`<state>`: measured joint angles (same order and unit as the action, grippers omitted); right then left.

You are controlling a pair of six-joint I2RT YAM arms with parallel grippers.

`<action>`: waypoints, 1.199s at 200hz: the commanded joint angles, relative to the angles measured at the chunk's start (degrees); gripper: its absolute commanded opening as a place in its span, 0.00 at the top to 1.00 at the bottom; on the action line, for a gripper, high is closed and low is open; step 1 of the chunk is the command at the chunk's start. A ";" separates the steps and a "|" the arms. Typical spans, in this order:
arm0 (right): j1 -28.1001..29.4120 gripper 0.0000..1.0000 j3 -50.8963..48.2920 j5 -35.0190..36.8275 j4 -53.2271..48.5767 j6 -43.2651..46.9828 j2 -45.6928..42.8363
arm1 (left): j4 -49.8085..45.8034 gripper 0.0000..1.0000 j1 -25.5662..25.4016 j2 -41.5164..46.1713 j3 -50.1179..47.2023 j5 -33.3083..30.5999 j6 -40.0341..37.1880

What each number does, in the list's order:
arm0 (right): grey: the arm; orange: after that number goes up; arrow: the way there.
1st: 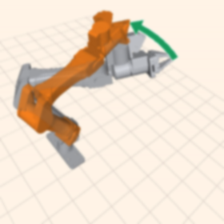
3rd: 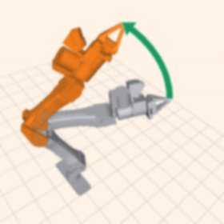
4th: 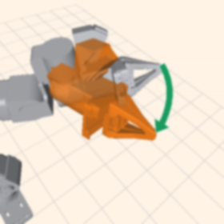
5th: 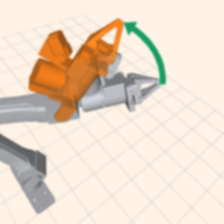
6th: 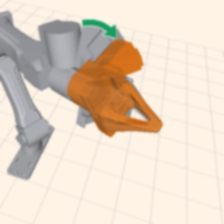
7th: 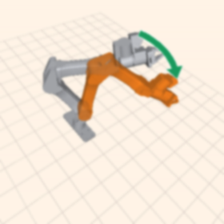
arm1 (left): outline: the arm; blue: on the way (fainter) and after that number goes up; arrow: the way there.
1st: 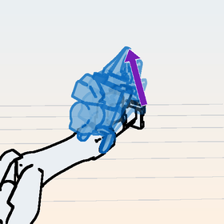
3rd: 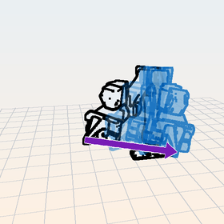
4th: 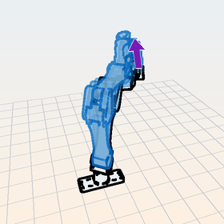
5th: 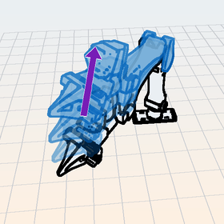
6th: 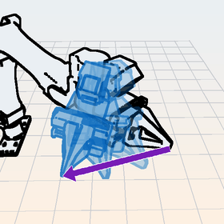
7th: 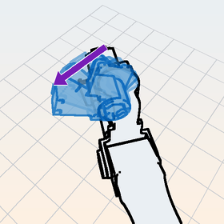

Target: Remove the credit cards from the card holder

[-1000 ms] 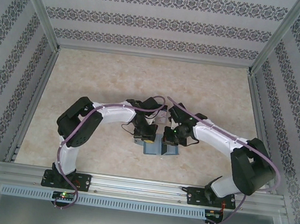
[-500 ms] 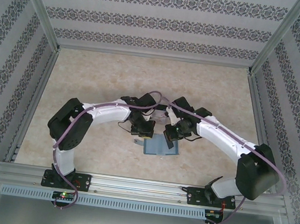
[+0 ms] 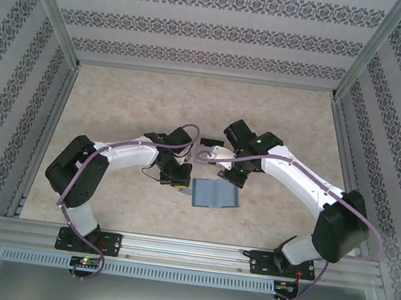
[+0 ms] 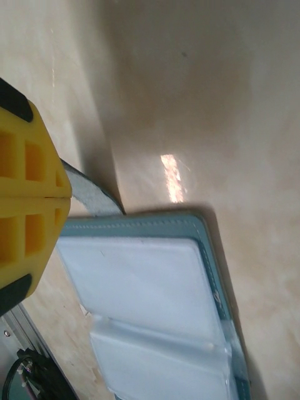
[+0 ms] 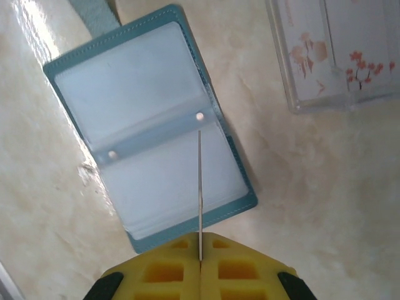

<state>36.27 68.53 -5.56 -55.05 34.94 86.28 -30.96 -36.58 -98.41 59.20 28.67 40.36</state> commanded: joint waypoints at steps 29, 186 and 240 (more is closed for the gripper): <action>-0.56 1.00 11.36 -0.34 -4.58 13.72 7.97 | 3.88 0.91 2.12 7.59 -8.57 -0.43 2.23; -4.98 1.00 54.01 -2.49 -20.81 23.55 40.31 | 2.22 0.87 3.88 17.95 -17.11 -3.00 6.39; -5.72 1.00 59.35 -4.20 -24.19 24.30 46.24 | 0.85 0.87 4.03 18.85 -16.77 -3.44 6.86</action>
<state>31.22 126.17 -7.75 -75.33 57.49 130.15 -27.90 -33.26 -81.41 42.63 26.44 46.15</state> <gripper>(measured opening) 0.042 0.129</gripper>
